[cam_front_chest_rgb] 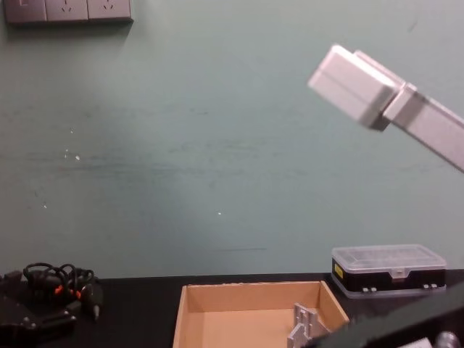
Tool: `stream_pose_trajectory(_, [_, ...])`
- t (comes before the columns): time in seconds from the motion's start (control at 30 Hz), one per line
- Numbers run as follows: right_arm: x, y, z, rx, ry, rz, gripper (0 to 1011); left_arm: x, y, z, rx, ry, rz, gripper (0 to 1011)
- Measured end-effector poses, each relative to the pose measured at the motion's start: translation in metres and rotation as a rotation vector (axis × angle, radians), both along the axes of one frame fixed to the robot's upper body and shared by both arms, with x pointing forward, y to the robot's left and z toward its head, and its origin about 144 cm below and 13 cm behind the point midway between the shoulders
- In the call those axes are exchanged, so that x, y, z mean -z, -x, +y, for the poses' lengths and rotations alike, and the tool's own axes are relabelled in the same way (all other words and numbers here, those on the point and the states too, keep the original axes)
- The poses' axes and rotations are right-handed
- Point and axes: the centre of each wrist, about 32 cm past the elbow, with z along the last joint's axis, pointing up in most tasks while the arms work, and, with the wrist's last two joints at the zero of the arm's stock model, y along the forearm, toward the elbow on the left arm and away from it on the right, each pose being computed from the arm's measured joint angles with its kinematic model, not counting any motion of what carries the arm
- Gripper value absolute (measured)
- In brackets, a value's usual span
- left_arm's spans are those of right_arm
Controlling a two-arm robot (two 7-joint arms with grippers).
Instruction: Use one hand to pick up the angle iron from the table and place it into the box.
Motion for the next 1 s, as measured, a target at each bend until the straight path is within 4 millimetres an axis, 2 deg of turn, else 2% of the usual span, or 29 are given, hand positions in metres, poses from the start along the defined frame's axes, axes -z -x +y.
stream_pose_trajectory(0.47, [0.012, 0.002, 0.009, -0.065, 0.091, 0.104, 1003, 0.0, 0.0, 0.0, 0.0, 0.0, 0.0, 1011])
stream_pose_trajectory(1.0, [0.027, -0.003, 0.019, -0.091, 0.122, 0.121, 1003, 0.0, 0.0, 0.0, 0.0, 0.0, 0.0, 1011])
